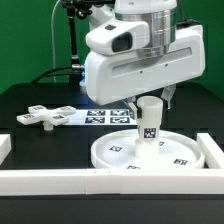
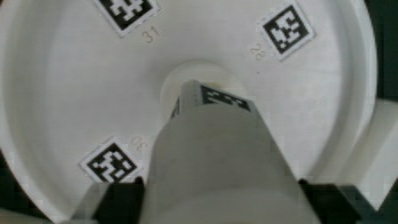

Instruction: Assemble round table

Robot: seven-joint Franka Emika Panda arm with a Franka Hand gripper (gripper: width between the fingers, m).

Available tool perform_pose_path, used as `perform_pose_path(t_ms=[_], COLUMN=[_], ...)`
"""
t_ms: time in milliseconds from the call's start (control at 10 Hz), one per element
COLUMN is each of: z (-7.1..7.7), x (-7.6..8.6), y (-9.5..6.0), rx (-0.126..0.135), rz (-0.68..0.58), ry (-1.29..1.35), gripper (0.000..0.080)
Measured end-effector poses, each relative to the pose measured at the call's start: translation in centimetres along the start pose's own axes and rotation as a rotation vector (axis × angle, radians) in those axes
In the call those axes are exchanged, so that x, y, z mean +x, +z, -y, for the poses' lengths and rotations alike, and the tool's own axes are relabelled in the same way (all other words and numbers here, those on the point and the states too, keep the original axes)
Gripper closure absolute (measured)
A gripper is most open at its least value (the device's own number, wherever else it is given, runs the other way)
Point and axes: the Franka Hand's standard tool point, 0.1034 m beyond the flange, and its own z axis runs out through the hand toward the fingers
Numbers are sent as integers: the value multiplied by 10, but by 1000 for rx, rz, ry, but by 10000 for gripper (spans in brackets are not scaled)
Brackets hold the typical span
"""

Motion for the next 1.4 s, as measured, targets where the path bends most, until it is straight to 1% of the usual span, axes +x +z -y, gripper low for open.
perform_pose_path(t_ms=[200,300,500,1000,1200,1400], z=[-2,-2,-4,-6,-8,-5], x=[0,-1,-3,-3,-5,-8], y=[0,0,0,0,0,1], rx=[7,0,-8,11,37,57], rz=[-31,-57,-91,-91,-110,-116], ry=[211,341,515,788,1030,1266], gripper=[390,390,390,390,390,390])
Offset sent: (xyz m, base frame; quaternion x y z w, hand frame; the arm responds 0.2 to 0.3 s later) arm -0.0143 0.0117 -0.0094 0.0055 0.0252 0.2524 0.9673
